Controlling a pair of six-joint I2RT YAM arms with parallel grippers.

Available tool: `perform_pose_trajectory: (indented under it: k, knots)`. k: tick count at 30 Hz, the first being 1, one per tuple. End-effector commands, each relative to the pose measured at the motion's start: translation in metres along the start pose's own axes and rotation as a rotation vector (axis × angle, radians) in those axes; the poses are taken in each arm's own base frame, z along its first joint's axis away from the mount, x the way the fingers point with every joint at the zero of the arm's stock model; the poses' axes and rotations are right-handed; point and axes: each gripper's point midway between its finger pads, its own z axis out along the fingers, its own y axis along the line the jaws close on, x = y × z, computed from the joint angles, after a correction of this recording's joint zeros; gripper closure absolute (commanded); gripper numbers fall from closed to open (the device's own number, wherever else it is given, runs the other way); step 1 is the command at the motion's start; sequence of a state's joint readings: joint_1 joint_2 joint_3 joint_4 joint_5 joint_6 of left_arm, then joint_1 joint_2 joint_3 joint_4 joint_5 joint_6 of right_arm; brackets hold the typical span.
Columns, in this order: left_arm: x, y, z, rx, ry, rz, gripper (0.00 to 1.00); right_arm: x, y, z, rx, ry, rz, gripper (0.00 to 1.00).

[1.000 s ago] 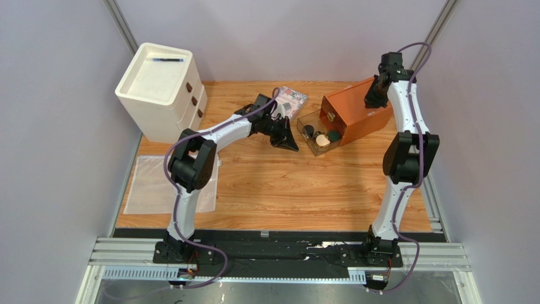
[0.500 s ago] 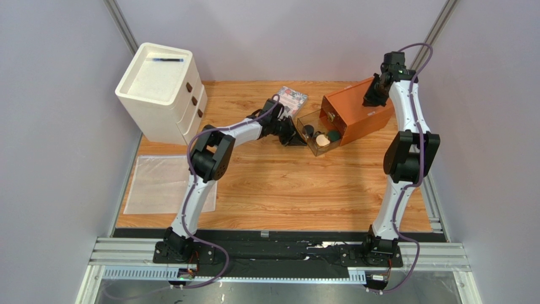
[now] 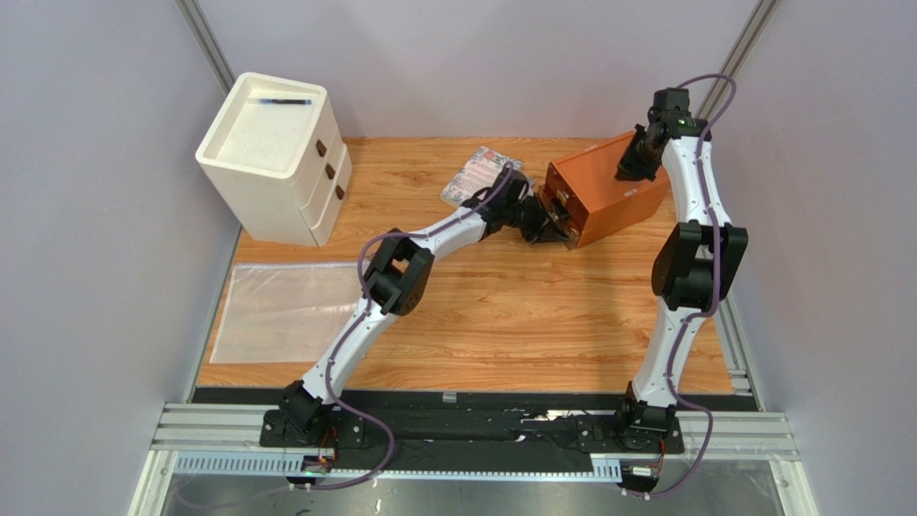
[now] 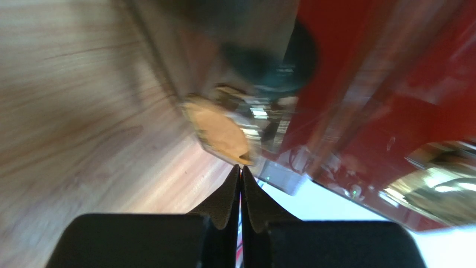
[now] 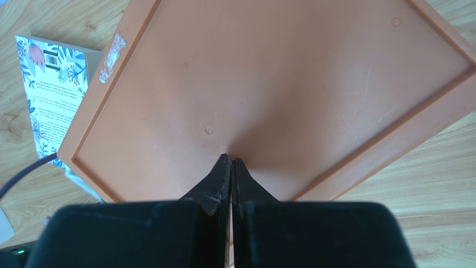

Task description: Organize the makeup

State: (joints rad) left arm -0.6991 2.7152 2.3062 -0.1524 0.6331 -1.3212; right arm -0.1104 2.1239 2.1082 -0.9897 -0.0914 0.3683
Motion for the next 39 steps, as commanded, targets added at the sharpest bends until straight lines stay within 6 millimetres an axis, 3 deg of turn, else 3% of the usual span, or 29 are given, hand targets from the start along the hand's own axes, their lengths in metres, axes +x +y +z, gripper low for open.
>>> perform_pose_trajectory:
  k: [1, 9, 15, 20, 21, 22, 24, 25, 27, 28, 31, 32, 33, 34, 36, 37, 39]
  knots:
    - [-0.008, -0.026, 0.007, 0.093, -0.025, -0.061, 0.95, 0.027, -0.008, 0.016, 0.018, 0.108, -0.006, 1.0]
    - [-0.011, -0.045, 0.014, 0.173, -0.012, -0.071, 0.87, 0.033, -0.008, 0.022, 0.006, 0.134, -0.005, 1.0]
    - [-0.002, -0.033, 0.02, 0.172, 0.021, -0.092, 0.89, 0.034, -0.007, 0.023, -0.002, 0.14, -0.009, 1.0]
    - [-0.003, -0.058, -0.017, 0.163, -0.008, 0.029, 0.88, 0.025, 0.0, 0.014, -0.021, 0.108, -0.003, 1.0]
    - [-0.008, -0.05, -0.025, 0.145, -0.02, 0.064, 0.88, 0.022, 0.004, 0.009, -0.042, 0.098, -0.001, 1.0]
    - [-0.008, -0.077, -0.044, 0.177, -0.036, 0.116, 0.87, 0.018, 0.009, 0.006, -0.06, 0.083, 0.001, 1.0]
    - [-0.012, -0.076, -0.063, 0.155, -0.055, 0.164, 0.84, 0.013, 0.018, -0.003, -0.099, 0.064, 0.018, 1.0]
    - [-0.009, -0.099, -0.083, 0.183, -0.068, 0.211, 0.79, 0.006, 0.025, -0.015, -0.124, 0.032, 0.019, 1.0]
    - [-0.008, -0.122, -0.113, 0.213, -0.089, 0.313, 0.71, -0.002, 0.035, -0.029, -0.168, -0.003, 0.016, 1.0]
    - [-0.004, -0.128, -0.123, 0.225, -0.072, 0.343, 0.58, -0.007, 0.041, -0.042, -0.186, -0.029, 0.007, 1.0]
    - [0.006, -0.146, -0.155, 0.242, -0.064, 0.446, 0.42, -0.014, 0.057, -0.076, -0.258, -0.081, -0.027, 1.0]
    - [0.009, -0.14, -0.16, 0.228, -0.059, 0.452, 0.39, -0.013, 0.064, -0.085, -0.289, -0.086, -0.038, 0.97]
    - [0.015, -0.148, -0.174, 0.231, -0.062, 0.493, 0.37, -0.01, 0.069, -0.092, -0.299, -0.091, -0.059, 0.91]
    - [0.014, -0.145, -0.182, 0.215, -0.07, 0.5, 0.34, -0.007, 0.071, -0.105, -0.309, -0.105, -0.073, 0.78]
    - [0.022, -0.136, -0.197, 0.161, -0.071, 0.542, 0.33, 0.003, 0.077, -0.118, -0.327, -0.11, -0.11, 0.63]
    - [0.022, -0.131, -0.204, 0.139, -0.077, 0.561, 0.31, 0.012, 0.077, -0.118, -0.325, -0.097, -0.117, 0.48]
    - [0.027, -0.125, -0.22, 0.09, -0.09, 0.649, 0.27, 0.02, 0.084, -0.141, -0.339, -0.131, -0.15, 0.36]
